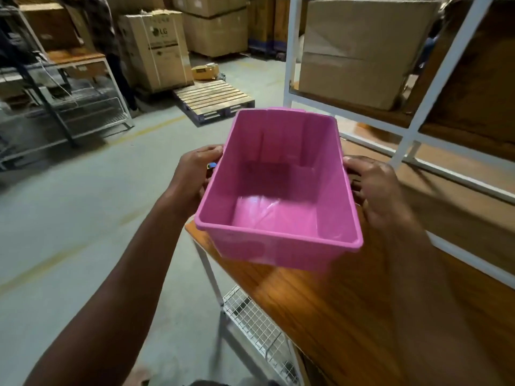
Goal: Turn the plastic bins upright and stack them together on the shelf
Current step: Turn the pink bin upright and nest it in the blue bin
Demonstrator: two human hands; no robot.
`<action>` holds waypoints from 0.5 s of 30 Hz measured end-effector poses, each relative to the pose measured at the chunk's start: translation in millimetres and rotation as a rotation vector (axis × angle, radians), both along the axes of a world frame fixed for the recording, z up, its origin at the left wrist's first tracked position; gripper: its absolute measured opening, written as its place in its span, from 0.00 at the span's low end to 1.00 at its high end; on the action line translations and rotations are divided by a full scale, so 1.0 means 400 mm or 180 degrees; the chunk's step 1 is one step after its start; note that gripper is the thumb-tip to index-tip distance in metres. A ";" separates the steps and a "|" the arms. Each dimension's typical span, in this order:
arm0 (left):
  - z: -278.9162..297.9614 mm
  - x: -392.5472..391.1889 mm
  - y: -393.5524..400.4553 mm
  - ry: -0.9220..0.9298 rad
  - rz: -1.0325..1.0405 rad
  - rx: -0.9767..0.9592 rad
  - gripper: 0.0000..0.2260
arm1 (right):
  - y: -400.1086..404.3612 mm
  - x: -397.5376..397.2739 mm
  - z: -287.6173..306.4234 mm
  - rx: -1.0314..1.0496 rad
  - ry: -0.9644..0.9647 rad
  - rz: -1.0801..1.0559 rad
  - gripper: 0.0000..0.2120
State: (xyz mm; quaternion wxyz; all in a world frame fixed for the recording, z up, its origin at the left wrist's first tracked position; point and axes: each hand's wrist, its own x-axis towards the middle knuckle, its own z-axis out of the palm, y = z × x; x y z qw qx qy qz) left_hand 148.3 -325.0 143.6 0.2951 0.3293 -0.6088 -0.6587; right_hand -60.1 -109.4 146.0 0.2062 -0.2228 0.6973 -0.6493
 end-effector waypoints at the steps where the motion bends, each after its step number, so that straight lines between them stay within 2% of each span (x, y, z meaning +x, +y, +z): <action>1: 0.008 -0.016 -0.037 0.0006 -0.0041 -0.0041 0.14 | -0.029 -0.008 0.010 -0.0004 0.0022 -0.0052 0.13; 9: 0.036 -0.126 -0.337 -0.0023 -0.0666 -0.0269 0.15 | -0.269 -0.020 0.038 -0.0044 0.0010 -0.0664 0.14; 15: 0.056 -0.185 -0.561 0.0096 -0.1231 -0.0123 0.13 | -0.430 0.022 0.030 -0.0076 -0.0101 -0.1234 0.14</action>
